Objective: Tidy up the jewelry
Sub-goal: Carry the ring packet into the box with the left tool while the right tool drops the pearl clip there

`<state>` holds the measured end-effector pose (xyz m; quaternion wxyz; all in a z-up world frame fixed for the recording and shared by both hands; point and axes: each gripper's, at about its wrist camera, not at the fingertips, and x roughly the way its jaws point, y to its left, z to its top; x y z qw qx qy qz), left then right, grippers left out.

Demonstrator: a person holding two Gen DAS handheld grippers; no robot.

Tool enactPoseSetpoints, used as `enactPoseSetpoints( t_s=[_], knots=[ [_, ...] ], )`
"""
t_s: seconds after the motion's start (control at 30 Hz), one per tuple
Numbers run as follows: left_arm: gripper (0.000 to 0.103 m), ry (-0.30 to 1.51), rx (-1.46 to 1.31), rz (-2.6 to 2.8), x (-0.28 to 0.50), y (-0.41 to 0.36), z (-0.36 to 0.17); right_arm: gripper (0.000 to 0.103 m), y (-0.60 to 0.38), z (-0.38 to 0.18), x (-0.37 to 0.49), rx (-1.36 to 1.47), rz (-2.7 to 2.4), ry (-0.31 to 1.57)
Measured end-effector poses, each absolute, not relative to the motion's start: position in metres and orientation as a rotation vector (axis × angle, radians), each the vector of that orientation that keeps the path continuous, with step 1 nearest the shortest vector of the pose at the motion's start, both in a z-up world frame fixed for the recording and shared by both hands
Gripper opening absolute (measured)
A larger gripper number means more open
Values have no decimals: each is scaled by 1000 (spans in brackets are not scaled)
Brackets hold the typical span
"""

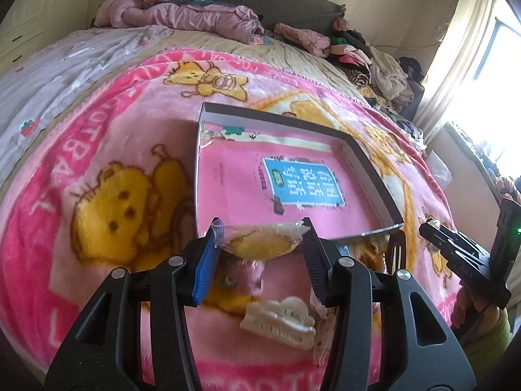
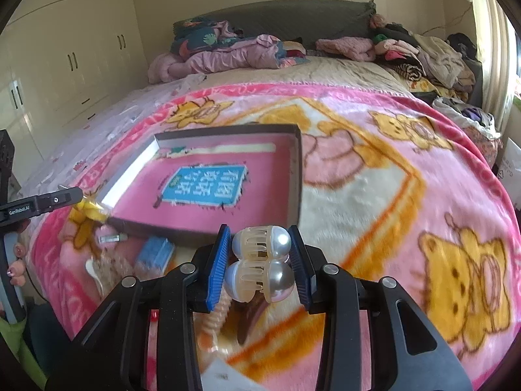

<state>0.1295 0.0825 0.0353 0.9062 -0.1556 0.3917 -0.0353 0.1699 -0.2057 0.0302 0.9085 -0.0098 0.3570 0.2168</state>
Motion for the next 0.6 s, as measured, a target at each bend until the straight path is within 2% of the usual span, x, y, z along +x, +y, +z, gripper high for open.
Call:
enactPoseSetpoints(
  t_s=[0.33,0.6],
  knots=[
    [37,800,-300,-59,168,82,41,35,-188,29,210,-12,465,745],
    [36,840,-279,-44,201,84,22,35,-178,16,241,-13,460,784]
  ],
)
